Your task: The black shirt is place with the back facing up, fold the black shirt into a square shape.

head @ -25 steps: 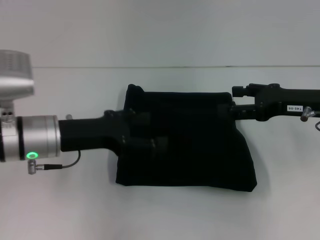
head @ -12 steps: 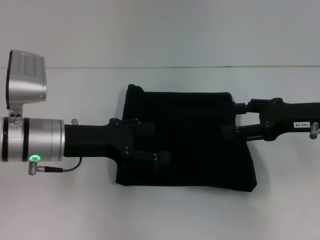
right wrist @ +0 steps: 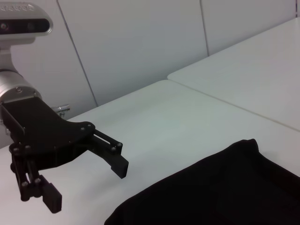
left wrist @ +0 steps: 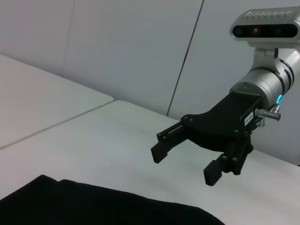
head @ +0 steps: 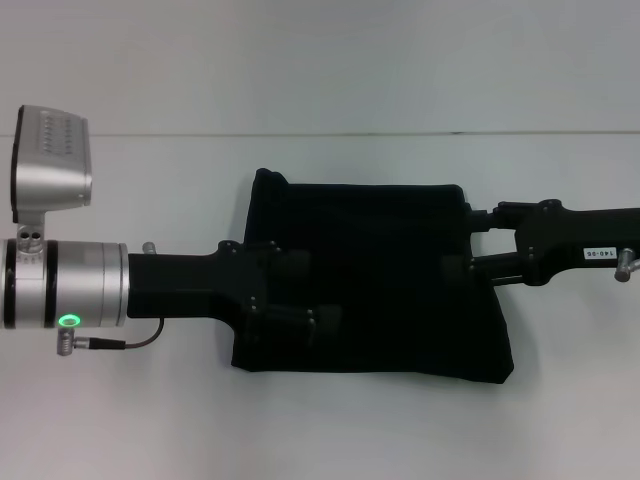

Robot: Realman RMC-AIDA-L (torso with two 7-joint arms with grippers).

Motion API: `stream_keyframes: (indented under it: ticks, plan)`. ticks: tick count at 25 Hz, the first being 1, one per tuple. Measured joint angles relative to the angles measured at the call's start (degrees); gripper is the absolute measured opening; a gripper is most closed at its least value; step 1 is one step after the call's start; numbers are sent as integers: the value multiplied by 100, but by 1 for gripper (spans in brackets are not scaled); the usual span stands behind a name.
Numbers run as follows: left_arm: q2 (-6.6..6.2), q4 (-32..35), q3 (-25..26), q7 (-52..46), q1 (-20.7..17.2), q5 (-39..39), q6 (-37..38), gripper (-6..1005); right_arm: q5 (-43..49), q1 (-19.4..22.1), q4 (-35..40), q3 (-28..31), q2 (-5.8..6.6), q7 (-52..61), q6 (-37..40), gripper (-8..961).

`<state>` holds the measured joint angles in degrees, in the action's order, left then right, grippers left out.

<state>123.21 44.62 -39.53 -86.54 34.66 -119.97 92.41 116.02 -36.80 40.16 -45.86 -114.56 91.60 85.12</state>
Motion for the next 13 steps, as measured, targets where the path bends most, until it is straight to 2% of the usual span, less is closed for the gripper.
stream_keyframes:
  ticks: [13]
  plan:
    - [10, -18, -1, -12, -32, 0, 85, 934, 0, 47, -33, 18, -7, -27, -5, 932]
